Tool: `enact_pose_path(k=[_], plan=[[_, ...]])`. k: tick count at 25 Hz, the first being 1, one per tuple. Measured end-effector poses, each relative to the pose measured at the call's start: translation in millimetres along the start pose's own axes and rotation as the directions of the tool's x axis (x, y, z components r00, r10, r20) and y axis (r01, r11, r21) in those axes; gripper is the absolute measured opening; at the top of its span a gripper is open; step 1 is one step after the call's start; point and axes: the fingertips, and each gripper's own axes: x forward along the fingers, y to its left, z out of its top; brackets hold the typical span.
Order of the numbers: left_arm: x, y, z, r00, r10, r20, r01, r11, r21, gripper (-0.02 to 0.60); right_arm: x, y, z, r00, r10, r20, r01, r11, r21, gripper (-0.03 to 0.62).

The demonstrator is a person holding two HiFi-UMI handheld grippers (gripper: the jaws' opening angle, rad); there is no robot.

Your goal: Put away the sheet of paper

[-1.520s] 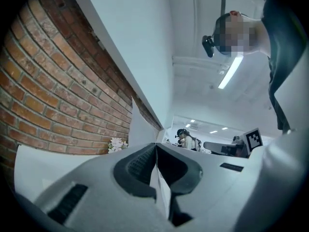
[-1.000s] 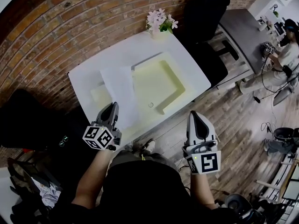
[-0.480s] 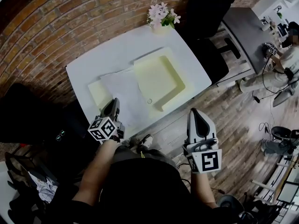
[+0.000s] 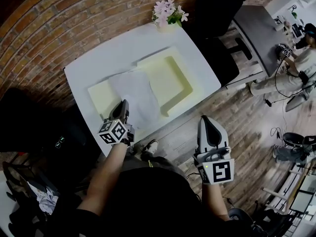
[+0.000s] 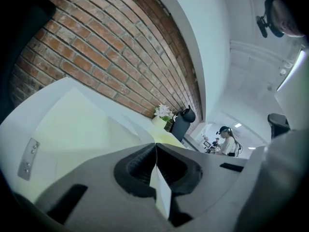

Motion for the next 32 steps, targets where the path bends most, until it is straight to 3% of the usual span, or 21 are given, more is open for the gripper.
enact_pose_path(k=[9, 24, 32], plan=[[26, -9, -7, 1.000, 0.008, -0.025, -0.006, 0.998, 0.068, 0.026, 5, 1, -8, 1.000, 0.025, -0.010, -0.025, 1.000, 0.010, 0.014], [70, -31, -25, 0.999, 0.016, -0.051, -0.014, 0.999, 0.029, 0.026, 9, -15, -18, 0.999, 0.009, -0.035, -0.008, 1.000, 0.027, 0.014], [96, -49, -36, 0.996, -0.004, -0.085, 0.009, 0.998, 0.055, 0.026, 3, -32, -25, 0.999, -0.016, -0.045, 0.018, 0.999, 0.037, 0.014]])
